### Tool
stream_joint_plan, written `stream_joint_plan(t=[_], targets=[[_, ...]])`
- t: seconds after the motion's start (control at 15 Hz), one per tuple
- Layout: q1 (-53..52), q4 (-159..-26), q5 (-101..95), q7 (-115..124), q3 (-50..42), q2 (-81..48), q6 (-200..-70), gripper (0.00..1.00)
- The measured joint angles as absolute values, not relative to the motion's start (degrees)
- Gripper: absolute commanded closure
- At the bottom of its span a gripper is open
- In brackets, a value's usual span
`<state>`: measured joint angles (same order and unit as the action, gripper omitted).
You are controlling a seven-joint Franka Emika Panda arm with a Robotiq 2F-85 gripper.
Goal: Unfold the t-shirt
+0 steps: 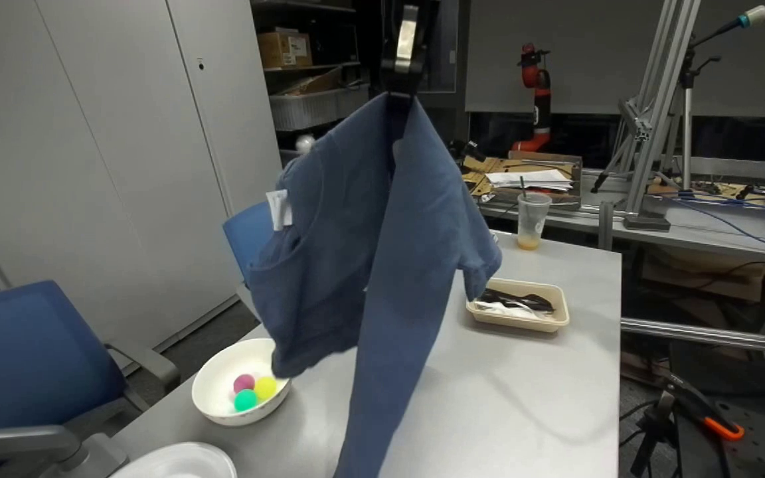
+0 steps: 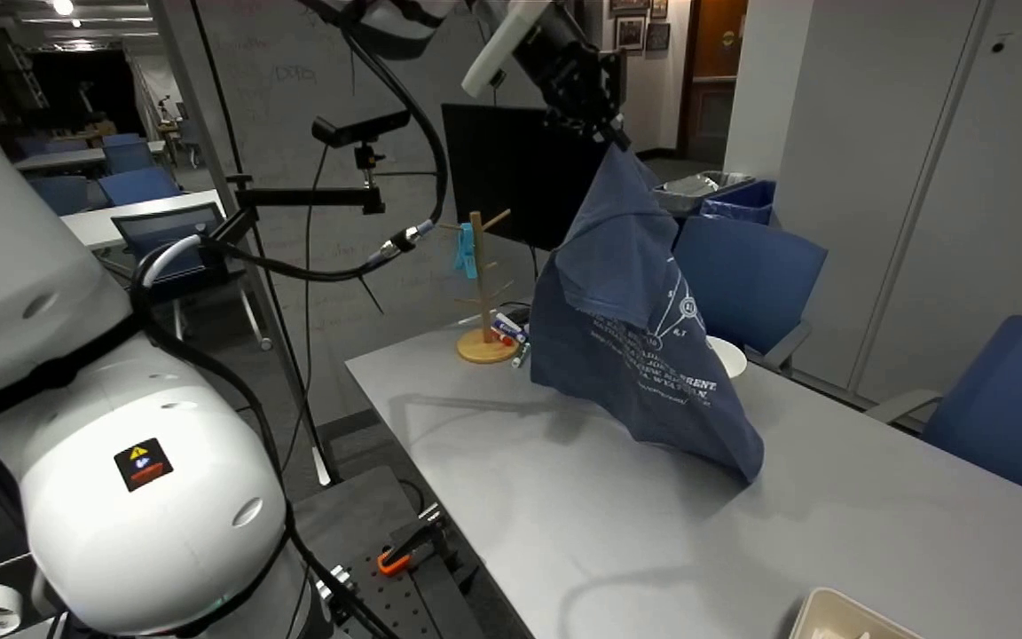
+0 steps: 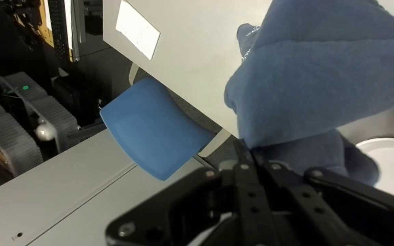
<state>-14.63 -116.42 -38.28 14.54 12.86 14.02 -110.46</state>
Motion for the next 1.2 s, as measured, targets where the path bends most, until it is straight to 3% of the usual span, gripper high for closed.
stream_joint_plan(t=[0.73, 1.2], targets=[[-14.76, -116.53, -38.03, 15.39, 18.39, 9.32, -108.69, 0.99], [-18.56, -114.31, -37.25, 16.22, 24.13, 7.59, -100.63, 0.99]])
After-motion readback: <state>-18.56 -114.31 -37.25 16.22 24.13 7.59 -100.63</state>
